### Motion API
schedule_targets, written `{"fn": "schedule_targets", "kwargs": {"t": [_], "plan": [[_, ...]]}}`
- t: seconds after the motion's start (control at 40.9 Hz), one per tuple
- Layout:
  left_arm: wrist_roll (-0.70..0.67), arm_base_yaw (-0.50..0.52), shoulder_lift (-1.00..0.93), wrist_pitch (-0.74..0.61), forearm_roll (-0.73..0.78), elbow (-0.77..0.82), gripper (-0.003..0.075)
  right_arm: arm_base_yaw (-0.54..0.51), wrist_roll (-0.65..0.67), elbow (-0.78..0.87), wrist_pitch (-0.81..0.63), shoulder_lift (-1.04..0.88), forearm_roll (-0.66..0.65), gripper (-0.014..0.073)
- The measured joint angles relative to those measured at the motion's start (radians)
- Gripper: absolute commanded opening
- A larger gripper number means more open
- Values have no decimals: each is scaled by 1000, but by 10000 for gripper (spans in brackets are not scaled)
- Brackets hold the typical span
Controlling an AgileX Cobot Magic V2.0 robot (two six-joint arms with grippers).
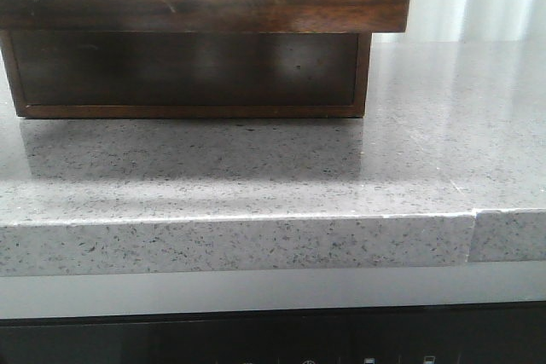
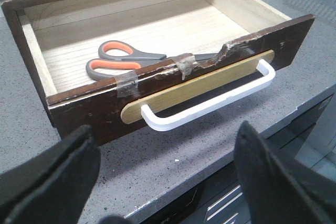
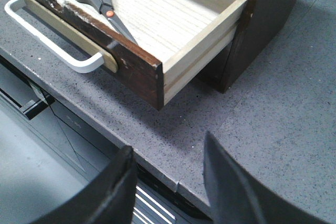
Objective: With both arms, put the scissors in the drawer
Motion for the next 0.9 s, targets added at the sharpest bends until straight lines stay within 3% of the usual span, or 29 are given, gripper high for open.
{"fn": "schedule_targets", "kwargs": {"t": [0.318, 0.416, 0.904], "plan": [[0, 0, 0, -2, 0, 0, 90, 0, 3, 11, -12, -7, 0, -46], [0, 0, 0, -2, 0, 0, -18, 0, 3, 11, -12, -7, 0, -66], [0, 0, 0, -6, 0, 0, -20, 0, 3, 11, -20, -7, 0, -69]]}}
